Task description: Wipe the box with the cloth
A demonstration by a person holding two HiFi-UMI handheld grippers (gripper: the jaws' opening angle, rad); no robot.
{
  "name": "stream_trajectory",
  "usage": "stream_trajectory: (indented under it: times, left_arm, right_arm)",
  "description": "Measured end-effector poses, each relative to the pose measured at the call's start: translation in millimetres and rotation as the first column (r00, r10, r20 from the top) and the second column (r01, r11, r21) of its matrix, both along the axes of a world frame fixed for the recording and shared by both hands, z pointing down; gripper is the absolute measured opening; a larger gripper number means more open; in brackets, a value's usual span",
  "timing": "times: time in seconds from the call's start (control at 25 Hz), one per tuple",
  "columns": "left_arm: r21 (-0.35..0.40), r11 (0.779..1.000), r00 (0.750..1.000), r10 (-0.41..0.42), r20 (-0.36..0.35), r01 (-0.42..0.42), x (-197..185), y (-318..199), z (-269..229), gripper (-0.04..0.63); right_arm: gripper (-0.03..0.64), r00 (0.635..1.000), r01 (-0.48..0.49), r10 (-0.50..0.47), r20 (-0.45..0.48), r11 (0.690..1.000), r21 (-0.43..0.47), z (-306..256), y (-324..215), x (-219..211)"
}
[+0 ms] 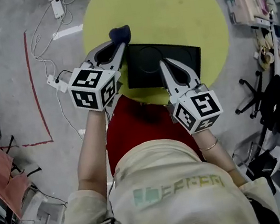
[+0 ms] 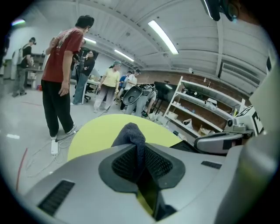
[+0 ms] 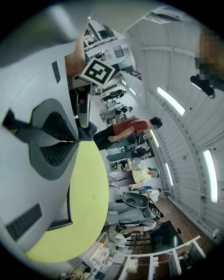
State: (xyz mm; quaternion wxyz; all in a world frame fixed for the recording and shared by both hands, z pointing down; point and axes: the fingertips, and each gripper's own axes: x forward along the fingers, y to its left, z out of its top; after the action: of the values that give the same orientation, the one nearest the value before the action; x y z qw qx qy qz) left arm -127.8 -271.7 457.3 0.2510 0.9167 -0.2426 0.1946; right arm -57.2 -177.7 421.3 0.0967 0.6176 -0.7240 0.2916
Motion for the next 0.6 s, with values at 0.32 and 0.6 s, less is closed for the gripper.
stream_trajectory:
  times: [0.32,0.6]
  left_arm:
    - [-0.040,0.999,0.996,0.003,-0.086,-0.006,-21,30,4,0.061]
    - [-0.059,0.998,0.994,-0.001,-0.111,-0.005,-36,68,5,0.061]
  right_arm:
    - [0.037,0.999,0.051,-0.051,0.000,0.998,-0.021,11,12,-30]
    - [0.038,0.998,0.064,-0.064,0.000,0.998,-0.017,14,39,-41]
